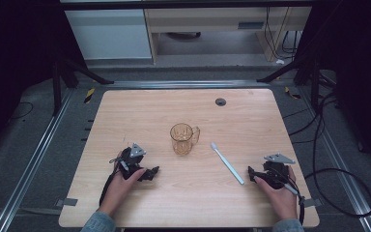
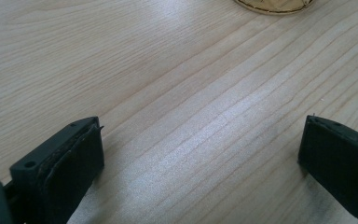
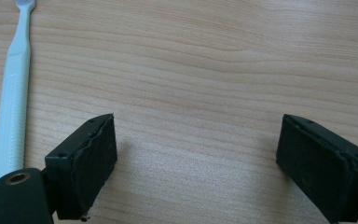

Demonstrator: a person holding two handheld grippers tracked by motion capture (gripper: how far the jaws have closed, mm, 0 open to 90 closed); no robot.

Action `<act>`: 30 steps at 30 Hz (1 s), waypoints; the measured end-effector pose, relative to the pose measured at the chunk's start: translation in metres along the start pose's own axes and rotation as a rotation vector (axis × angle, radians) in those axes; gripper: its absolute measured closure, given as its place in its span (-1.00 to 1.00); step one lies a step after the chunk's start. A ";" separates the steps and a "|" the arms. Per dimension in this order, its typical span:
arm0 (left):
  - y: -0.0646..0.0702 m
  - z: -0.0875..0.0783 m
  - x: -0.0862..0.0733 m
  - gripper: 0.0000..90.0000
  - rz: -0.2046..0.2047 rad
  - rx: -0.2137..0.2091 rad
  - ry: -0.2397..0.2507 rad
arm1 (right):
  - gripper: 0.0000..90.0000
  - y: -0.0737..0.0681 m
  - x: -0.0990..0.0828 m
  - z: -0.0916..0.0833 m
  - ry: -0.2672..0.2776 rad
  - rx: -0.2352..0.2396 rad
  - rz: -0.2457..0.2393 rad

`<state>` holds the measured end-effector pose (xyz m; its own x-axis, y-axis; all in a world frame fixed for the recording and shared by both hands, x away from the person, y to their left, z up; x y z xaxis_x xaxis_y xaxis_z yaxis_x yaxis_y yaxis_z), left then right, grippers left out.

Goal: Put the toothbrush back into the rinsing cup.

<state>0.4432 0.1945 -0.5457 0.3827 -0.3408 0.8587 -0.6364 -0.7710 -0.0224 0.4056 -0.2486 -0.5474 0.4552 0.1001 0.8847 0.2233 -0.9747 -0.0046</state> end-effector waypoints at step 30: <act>0.000 -0.001 0.000 -1.00 0.000 -0.001 0.001 | -0.32 -0.032 0.101 -0.034 -0.071 0.135 -0.225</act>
<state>0.4424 0.1947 -0.5458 0.3818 -0.3405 0.8592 -0.6370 -0.7706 -0.0224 0.4152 -0.2138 -0.4418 0.4392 0.3291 0.8359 0.4359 -0.8917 0.1220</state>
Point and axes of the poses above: each handheld gripper's, and its own axes: z roughly forward along the jaws, x roughly out of its top, y roughly to its right, the point moved 5 cm from there along z, roughly forward along the jaws, and after that the axes turned 14 degrees about y, right-handed, at the moved point
